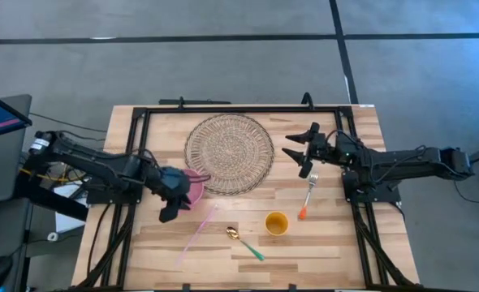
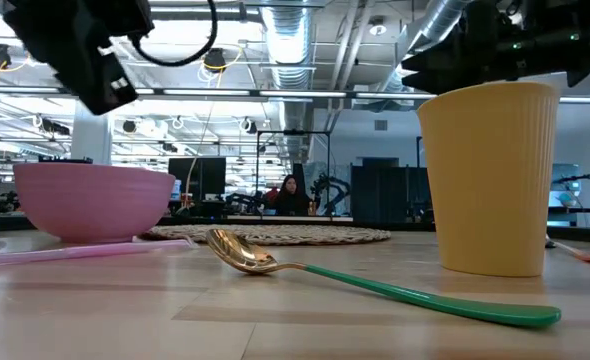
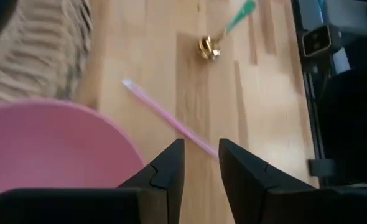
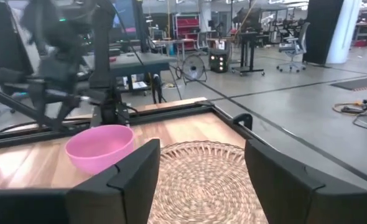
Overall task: Pick & Place Utensil
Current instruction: Put the pink bowl on the brown table mat, then put the orange fork into the pink bowl
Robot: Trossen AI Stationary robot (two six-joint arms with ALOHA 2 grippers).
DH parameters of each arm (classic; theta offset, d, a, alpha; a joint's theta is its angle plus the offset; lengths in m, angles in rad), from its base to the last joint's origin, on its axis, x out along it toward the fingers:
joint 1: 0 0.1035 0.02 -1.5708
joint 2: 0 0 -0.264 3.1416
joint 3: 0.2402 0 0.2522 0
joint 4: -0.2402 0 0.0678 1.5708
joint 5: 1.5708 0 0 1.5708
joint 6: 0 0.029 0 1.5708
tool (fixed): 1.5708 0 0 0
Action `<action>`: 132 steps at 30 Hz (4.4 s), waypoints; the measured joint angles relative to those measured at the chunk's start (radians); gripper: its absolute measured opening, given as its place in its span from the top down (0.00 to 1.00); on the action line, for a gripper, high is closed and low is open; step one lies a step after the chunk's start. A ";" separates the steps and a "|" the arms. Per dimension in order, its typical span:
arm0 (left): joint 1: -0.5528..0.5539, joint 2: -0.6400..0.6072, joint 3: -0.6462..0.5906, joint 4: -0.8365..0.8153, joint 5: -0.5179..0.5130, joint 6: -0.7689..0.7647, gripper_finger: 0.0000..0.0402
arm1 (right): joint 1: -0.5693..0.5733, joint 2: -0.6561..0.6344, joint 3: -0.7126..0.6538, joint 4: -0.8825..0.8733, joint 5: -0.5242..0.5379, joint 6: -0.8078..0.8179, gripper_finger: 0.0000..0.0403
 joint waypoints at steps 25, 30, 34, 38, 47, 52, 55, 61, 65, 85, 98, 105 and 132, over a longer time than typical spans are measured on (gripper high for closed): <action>-0.046 0.187 0.000 -0.089 -0.188 -0.018 0.75 | -0.021 -0.001 0.000 0.105 -0.003 0.001 0.44; -0.046 0.208 0.000 -0.089 -0.182 -0.014 0.82 | -0.021 -0.001 0.000 0.108 -0.003 0.002 0.44; -0.046 0.204 0.000 -0.089 -0.184 0.001 0.95 | -0.021 -0.001 0.000 0.115 -0.003 0.002 0.44; -0.046 0.204 0.001 -0.083 -0.193 0.000 0.96 | -0.021 -0.001 0.000 0.116 -0.003 0.002 0.44; -0.047 0.205 0.033 -0.034 -0.228 -0.010 0.97 | -0.021 -0.001 0.000 0.120 -0.003 0.002 0.44; -0.066 0.206 0.106 -0.030 -0.252 0.025 0.96 | -0.021 -0.001 0.000 0.120 -0.003 0.002 0.44; -0.079 0.206 0.147 -0.025 -0.291 0.071 0.97 | -0.021 -0.001 0.000 0.120 -0.002 0.002 0.44; -0.053 0.225 0.162 0.073 -0.402 0.245 0.96 | -0.021 -0.001 0.000 0.120 -0.002 0.002 0.44; -0.001 0.312 0.162 0.176 -0.369 0.344 0.97 | -0.021 -0.001 0.000 0.130 -0.002 0.002 0.44; 0.196 0.437 0.162 0.301 -0.248 0.548 0.95 | -0.021 -0.001 0.000 0.139 -0.001 0.002 0.44; 0.256 0.517 0.162 0.318 -0.168 0.552 0.92 | -0.021 -0.001 0.000 0.141 -0.001 0.002 0.44; 0.255 0.516 0.162 0.381 -0.169 0.552 0.91 | -0.021 -0.002 0.000 0.141 0.000 0.002 0.44; 0.214 0.294 0.161 0.443 -0.187 0.627 0.75 | -0.018 -0.002 0.000 0.160 -0.003 0.002 0.44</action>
